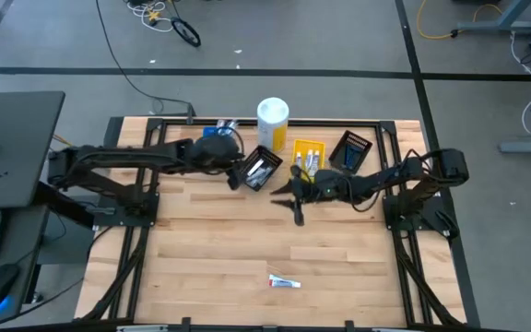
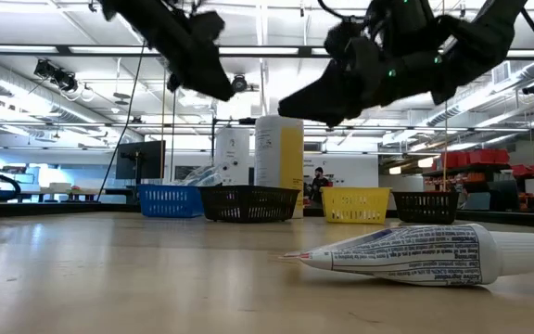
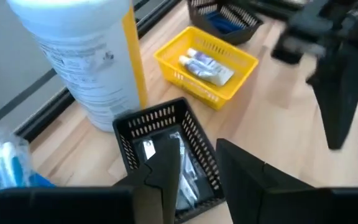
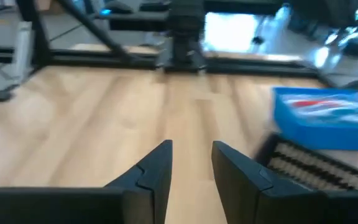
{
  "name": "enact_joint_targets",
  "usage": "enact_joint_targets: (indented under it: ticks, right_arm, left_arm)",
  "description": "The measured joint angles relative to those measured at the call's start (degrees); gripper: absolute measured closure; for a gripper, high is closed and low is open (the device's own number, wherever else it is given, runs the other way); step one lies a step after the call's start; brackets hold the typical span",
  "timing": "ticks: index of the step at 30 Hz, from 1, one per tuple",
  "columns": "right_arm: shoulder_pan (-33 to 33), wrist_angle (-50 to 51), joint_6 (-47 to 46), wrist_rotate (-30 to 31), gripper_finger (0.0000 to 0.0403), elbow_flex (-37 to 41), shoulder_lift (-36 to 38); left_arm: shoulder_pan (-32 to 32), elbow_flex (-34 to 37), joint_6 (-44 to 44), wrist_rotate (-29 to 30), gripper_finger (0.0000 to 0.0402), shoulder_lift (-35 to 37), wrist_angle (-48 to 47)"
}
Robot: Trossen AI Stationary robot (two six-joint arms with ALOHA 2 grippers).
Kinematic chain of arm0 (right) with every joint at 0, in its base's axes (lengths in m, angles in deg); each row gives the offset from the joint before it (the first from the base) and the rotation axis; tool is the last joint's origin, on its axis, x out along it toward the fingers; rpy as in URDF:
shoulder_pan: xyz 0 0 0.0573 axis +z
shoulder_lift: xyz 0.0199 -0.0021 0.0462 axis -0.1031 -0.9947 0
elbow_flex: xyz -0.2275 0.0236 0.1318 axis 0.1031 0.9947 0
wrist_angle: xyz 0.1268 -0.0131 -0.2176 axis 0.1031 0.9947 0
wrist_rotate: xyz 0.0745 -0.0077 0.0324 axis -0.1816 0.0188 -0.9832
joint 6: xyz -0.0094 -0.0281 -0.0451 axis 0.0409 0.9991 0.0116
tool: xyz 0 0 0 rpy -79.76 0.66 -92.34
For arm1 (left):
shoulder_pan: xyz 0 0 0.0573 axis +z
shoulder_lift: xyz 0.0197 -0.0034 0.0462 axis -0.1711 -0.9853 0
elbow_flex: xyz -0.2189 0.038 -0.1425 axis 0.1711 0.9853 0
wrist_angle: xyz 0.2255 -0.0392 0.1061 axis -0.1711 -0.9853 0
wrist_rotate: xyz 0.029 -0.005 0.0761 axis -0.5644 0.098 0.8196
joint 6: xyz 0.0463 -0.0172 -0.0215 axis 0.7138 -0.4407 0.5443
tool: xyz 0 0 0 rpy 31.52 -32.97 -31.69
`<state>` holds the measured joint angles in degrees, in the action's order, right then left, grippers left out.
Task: Pick & Place Travel size toiletries
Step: Put the toothpaste into the yellow bin
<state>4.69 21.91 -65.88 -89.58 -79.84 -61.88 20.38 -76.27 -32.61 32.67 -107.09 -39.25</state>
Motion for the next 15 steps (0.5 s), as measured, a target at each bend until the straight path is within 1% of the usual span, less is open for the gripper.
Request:
enact_joint_targets:
  ticks: [4, 8, 10, 12, 15]
  right_arm:
    - [6.97, 9.11, -4.23, 1.65, 0.0281, -4.03, 0.0]
    - [16.67, 26.76, -7.2, 8.73, 0.0281, -9.93, 0.0]
    - [21.05, 33.2, -11.68, 11.15, 0.0281, -12.4, 0.0]
    - [24.75, 35.96, -18.3, 12.58, 0.0281, -13.59, 0.0]
    - [29.84, 36.44, -26.52, 14.8, 0.0281, -13.63, -0.19]
  left_arm:
    - [-2.63, 0.0, 0.2, 2.42, 0.0291, 2.77, -1.44]
    - [-5.63, 0.0, 0.43, 2.94, 0.0283, 3.13, -1.71]
    - [-7.54, 0.0, -0.4, 4.08, 0.0278, 3.15, -1.84]
    - [-9.72, 0.53, -2.69, 5.34, 0.0273, 3.17, -1.87]
    - [-13.29, 1.71, -6.3, 8.11, 0.0268, 3.16, -1.4]
